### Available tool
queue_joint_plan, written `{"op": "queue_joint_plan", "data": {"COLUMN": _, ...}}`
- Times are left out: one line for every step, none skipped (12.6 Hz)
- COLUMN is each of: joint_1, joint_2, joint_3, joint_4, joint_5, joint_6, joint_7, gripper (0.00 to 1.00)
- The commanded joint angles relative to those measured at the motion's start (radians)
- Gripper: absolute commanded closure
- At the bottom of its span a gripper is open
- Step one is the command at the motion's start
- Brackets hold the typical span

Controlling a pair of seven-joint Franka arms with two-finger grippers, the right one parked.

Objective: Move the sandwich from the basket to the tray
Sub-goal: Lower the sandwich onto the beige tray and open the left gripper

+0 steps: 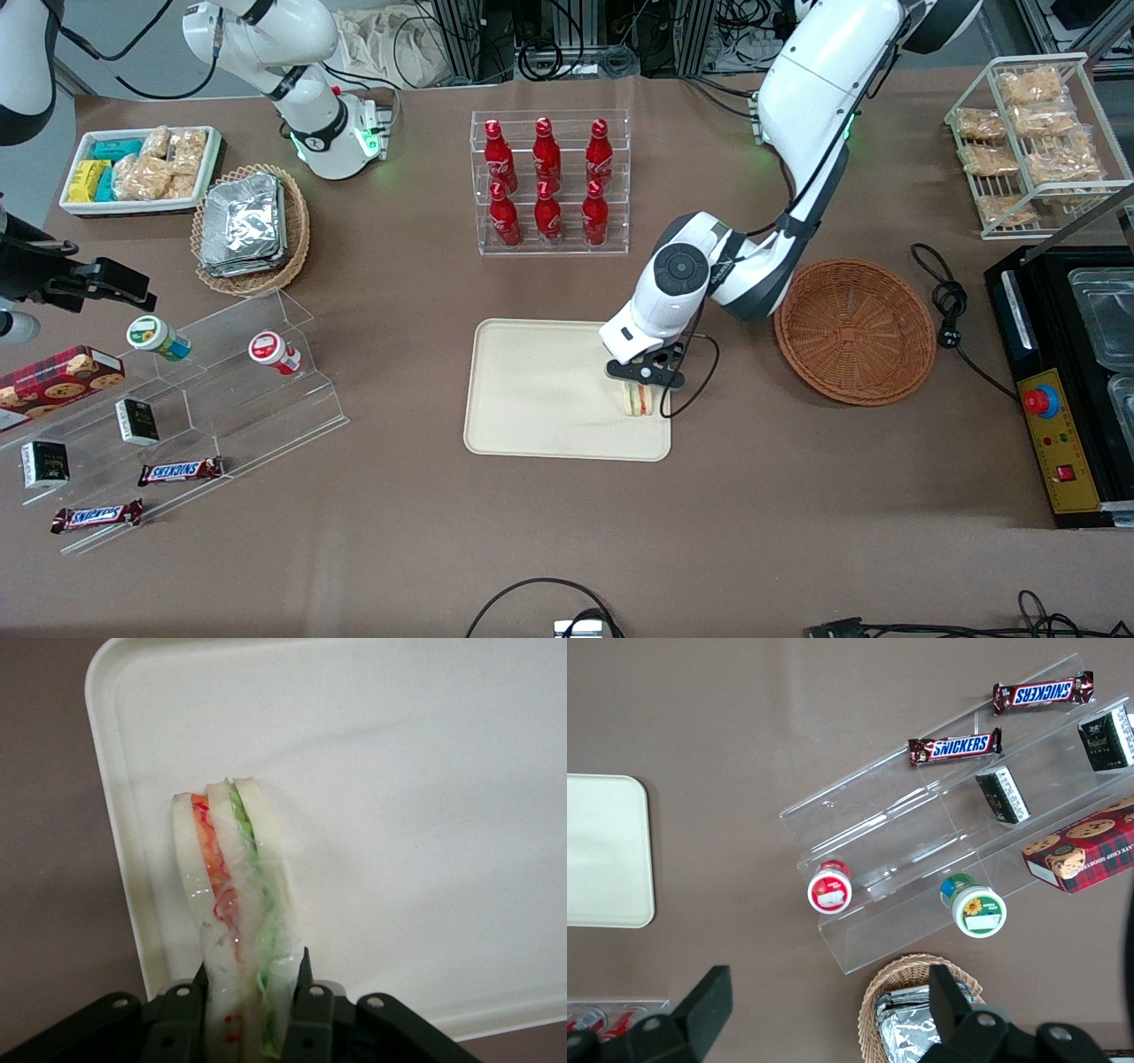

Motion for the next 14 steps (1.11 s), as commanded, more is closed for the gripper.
{"op": "queue_joint_plan", "data": {"joint_1": -0.019, "joint_2": 0.013, "joint_3": 0.014, "joint_4": 0.026, "joint_5": 0.018, "joint_6": -0.004, "joint_7": -0.035, "gripper": 0.52}}
{"op": "queue_joint_plan", "data": {"joint_1": -0.019, "joint_2": 0.014, "joint_3": 0.014, "joint_4": 0.028, "joint_5": 0.016, "joint_6": -0.004, "joint_7": -0.042, "gripper": 0.3}}
{"op": "queue_joint_plan", "data": {"joint_1": -0.019, "joint_2": 0.014, "joint_3": 0.014, "joint_4": 0.028, "joint_5": 0.018, "joint_6": -0.004, "joint_7": -0.051, "gripper": 0.16}}
{"op": "queue_joint_plan", "data": {"joint_1": -0.017, "joint_2": 0.014, "joint_3": 0.014, "joint_4": 0.031, "joint_5": 0.018, "joint_6": -0.004, "joint_7": -0.055, "gripper": 0.08}}
{"op": "queue_joint_plan", "data": {"joint_1": -0.019, "joint_2": 0.013, "joint_3": 0.014, "joint_4": 0.04, "joint_5": 0.018, "joint_6": -0.004, "joint_7": -0.065, "gripper": 0.03}}
{"op": "queue_joint_plan", "data": {"joint_1": -0.019, "joint_2": 0.009, "joint_3": 0.014, "joint_4": 0.046, "joint_5": 0.018, "joint_6": -0.004, "joint_7": -0.088, "gripper": 0.03}}
{"op": "queue_joint_plan", "data": {"joint_1": -0.017, "joint_2": 0.008, "joint_3": 0.014, "joint_4": 0.06, "joint_5": 0.018, "joint_6": -0.01, "joint_7": -0.094, "gripper": 0.02}}
{"op": "queue_joint_plan", "data": {"joint_1": -0.016, "joint_2": 0.005, "joint_3": 0.015, "joint_4": 0.077, "joint_5": 0.018, "joint_6": -0.02, "joint_7": -0.108, "gripper": 0.02}}
{"op": "queue_joint_plan", "data": {"joint_1": -0.016, "joint_2": 0.003, "joint_3": 0.018, "joint_4": 0.095, "joint_5": 0.018, "joint_6": -0.038, "joint_7": -0.131, "gripper": 0.02}}
{"op": "queue_joint_plan", "data": {"joint_1": -0.012, "joint_2": 0.003, "joint_3": 0.02, "joint_4": 0.129, "joint_5": 0.018, "joint_6": -0.078, "joint_7": -0.148, "gripper": 0.01}}
{"op": "queue_joint_plan", "data": {"joint_1": -0.012, "joint_2": 0.003, "joint_3": 0.02, "joint_4": 0.173, "joint_5": 0.018, "joint_6": -0.14, "joint_7": -0.174, "gripper": 0.01}}
{"op": "queue_joint_plan", "data": {"joint_1": -0.011, "joint_2": 0.003, "joint_3": 0.023, "joint_4": 0.216, "joint_5": 0.022, "joint_6": -0.205, "joint_7": -0.2, "gripper": 0.01}}
{"op": "queue_joint_plan", "data": {"joint_1": -0.006, "joint_2": 0.002, "joint_3": 0.023, "joint_4": 0.258, "joint_5": 0.045, "joint_6": -0.272, "joint_7": -0.22, "gripper": 0.01}}
{"op": "queue_joint_plan", "data": {"joint_1": -0.003, "joint_2": 0.0, "joint_3": 0.023, "joint_4": 0.288, "joint_5": 0.067, "joint_6": -0.337, "joint_7": -0.24, "gripper": 0.01}}
